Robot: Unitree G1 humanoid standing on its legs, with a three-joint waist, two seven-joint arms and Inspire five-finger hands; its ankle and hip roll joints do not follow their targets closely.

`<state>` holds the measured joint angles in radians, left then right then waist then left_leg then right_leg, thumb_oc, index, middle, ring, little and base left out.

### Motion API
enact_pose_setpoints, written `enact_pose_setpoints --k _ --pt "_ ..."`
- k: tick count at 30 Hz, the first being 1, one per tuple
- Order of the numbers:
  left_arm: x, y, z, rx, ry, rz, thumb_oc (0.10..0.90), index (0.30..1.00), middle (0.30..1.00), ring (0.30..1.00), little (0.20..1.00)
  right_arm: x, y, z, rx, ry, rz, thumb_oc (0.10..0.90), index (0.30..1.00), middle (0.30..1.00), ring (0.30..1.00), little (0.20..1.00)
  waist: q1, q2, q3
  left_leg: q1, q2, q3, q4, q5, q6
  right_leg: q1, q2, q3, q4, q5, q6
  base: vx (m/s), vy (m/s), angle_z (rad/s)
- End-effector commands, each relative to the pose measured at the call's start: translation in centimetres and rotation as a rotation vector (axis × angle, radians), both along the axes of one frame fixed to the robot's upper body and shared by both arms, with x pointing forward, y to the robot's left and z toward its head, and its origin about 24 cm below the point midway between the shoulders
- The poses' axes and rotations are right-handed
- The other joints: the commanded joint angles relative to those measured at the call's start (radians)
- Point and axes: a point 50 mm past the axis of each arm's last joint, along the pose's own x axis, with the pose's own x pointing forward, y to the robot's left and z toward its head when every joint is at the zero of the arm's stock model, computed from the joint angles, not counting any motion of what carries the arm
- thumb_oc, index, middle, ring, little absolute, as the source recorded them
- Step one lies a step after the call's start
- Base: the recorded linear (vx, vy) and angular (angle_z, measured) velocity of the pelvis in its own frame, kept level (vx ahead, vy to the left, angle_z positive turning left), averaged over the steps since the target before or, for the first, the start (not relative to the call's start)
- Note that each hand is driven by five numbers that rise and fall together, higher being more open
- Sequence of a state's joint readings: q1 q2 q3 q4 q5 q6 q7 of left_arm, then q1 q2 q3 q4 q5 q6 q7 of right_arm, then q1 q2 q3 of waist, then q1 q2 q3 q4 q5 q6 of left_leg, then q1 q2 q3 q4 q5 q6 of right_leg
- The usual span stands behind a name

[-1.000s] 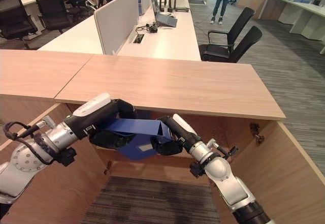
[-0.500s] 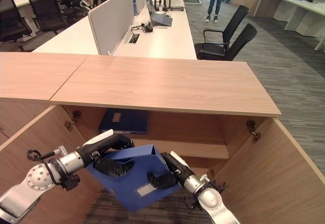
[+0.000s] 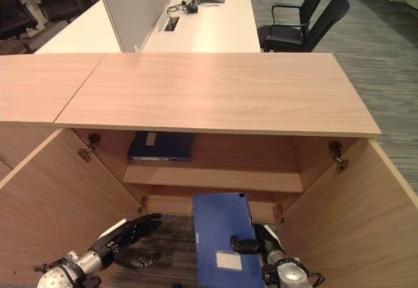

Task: Put the empty folder in the office cabinet

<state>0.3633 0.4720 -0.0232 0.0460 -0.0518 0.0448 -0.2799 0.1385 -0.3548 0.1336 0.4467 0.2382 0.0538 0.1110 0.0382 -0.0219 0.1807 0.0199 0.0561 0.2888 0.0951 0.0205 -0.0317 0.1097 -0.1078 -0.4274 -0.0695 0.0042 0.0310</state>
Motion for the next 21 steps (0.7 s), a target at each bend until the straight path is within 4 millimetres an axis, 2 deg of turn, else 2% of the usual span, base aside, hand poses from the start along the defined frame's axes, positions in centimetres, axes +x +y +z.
enact_pose_setpoints --k 1,2,3,6,8,9,12,14,15,16,17,20,21 --pt "2.4 0.2 2.9 0.074 -0.17 -0.004 0.8 0.9 0.9 0.9 0.9 3.7 -0.8 3.8 0.026 -0.203 -0.038 0.4 0.3 0.3 0.3 0.3 0.001 0.0 -0.039 -0.087 0.072 -0.048 -0.019 0.029 -0.074 0.0 -0.001 -0.041 0.063 -0.086 0.009 0.07 -0.005 0.11" --pt "2.4 0.2 2.9 0.075 -0.17 -0.004 0.8 0.9 0.9 0.9 0.9 3.7 -0.8 3.7 0.026 -0.202 -0.038 0.4 0.3 0.3 0.3 0.3 0.0 0.0 -0.041 -0.088 0.071 -0.049 -0.019 0.03 -0.074 -0.001 -0.001 -0.042 0.062 -0.086 0.009 0.11 0.024 0.15" --pt "1.9 0.4 2.3 0.087 -0.139 0.016 0.8 0.9 0.9 0.9 0.9 3.3 -1.1 3.5 0.035 -0.186 -0.054 0.4 0.3 0.3 0.3 0.3 0.009 0.0 -0.046 -0.131 0.057 -0.058 -0.056 0.069 -0.08 0.017 0.001 -0.042 0.046 -0.085 0.011 0.11 0.044 0.05" --pt "1.5 0.6 1.4 0.094 -0.105 0.045 0.8 0.9 0.9 0.9 0.9 3.3 -0.9 3.3 0.077 -0.18 -0.088 0.4 0.3 0.3 0.3 0.3 0.022 0.015 -0.043 -0.172 0.036 -0.078 -0.136 0.142 -0.101 0.041 0.014 -0.025 0.033 -0.091 0.012 0.13 0.086 0.02" --pt "1.4 0.5 0.9 0.095 -0.088 0.051 0.8 0.9 0.9 0.9 0.9 3.3 -0.8 3.3 0.099 -0.182 -0.104 0.4 0.3 0.3 0.3 0.3 0.025 0.02 -0.04 -0.175 0.034 -0.072 -0.161 0.161 -0.106 0.047 0.018 -0.017 0.031 -0.092 0.012 0.1 0.089 -0.16" --pt "0.9 0.2 -0.2 0.085 -0.041 0.063 0.8 0.9 0.9 0.9 0.9 3.2 -0.3 3.0 0.154 -0.179 -0.136 0.4 0.3 0.3 0.3 0.3 0.022 0.03 -0.048 -0.167 0.037 -0.054 -0.182 0.15 -0.097 0.063 0.026 -0.005 0.023 -0.096 0.016 0.18 0.139 -0.28" --pt "-0.7 -0.1 -3.0 0.069 0.087 0.098 0.8 0.9 0.9 0.9 0.9 3.2 0.7 3.1 0.284 -0.203 -0.197 0.4 0.3 0.3 0.3 0.3 0.02 0.038 -0.076 -0.145 0.034 -0.028 -0.182 0.131 -0.081 0.089 0.021 0.009 0.002 -0.096 0.027 0.23 0.202 -0.59" --pt "-1.7 -0.3 -5.3 0.064 0.18 0.13 0.8 0.9 0.9 0.9 0.9 3.7 1.6 3.8 0.384 -0.255 -0.217 0.4 0.3 0.3 0.3 0.3 0.017 0.037 -0.086 -0.134 0.024 -0.01 -0.182 0.115 -0.066 0.087 0.005 0.023 -0.008 -0.094 0.04 0.15 0.179 -0.56" --pt "-1.7 -0.3 -5.3 0.064 0.179 0.13 0.8 0.9 0.9 0.9 0.9 3.7 1.5 3.8 0.384 -0.256 -0.217 0.4 0.3 0.3 0.3 0.3 0.018 0.037 -0.086 -0.134 0.024 -0.009 -0.182 0.115 -0.066 0.087 0.005 0.023 -0.008 -0.094 0.04 0.15 0.228 -0.29" --pt "-3.0 -0.4 -7.2 0.073 0.275 0.16 0.8 0.9 0.9 0.9 0.9 4.6 2.3 4.7 0.475 -0.307 -0.207 0.4 0.3 0.3 0.3 0.3 0.014 0.035 -0.093 -0.131 0.011 -0.003 -0.182 0.101 -0.05 0.077 -0.011 0.041 -0.009 -0.091 0.052 0.13 0.225 -0.1" --pt "-3.4 -0.5 -8.0 0.096 0.313 0.16 0.8 0.9 0.9 0.9 0.9 5.1 2.6 5.1 0.518 -0.335 -0.212 0.4 0.3 0.3 0.3 0.3 0.014 0.035 -0.096 -0.129 0.006 0.004 -0.182 0.097 -0.043 0.069 -0.019 0.047 -0.007 -0.087 0.057 0.17 0.305 -0.11" --pt "-6.2 -0.1 -10.9 0.2 0.494 0.169 0.8 0.9 0.9 0.9 0.9 6.4 2.8 6.8 0.504 -0.401 -0.125 0.4 0.3 0.3 0.3 0.3 0.015 0.028 -0.098 -0.128 -0.016 0.018 -0.182 0.076 -0.019 0.05 -0.047 0.066 -0.002 -0.076 0.083 0.1 0.199 -0.16" --pt "-6.1 -0.2 -11.0 0.199 0.492 0.169 0.8 0.9 0.9 0.9 0.9 6.4 2.7 6.8 0.502 -0.403 -0.125 0.4 0.3 0.3 0.3 0.3 0.017 0.029 -0.097 -0.129 -0.017 0.019 -0.182 0.075 -0.018 0.048 -0.048 0.067 0.0 -0.077 0.084 0.08 0.227 -0.19"
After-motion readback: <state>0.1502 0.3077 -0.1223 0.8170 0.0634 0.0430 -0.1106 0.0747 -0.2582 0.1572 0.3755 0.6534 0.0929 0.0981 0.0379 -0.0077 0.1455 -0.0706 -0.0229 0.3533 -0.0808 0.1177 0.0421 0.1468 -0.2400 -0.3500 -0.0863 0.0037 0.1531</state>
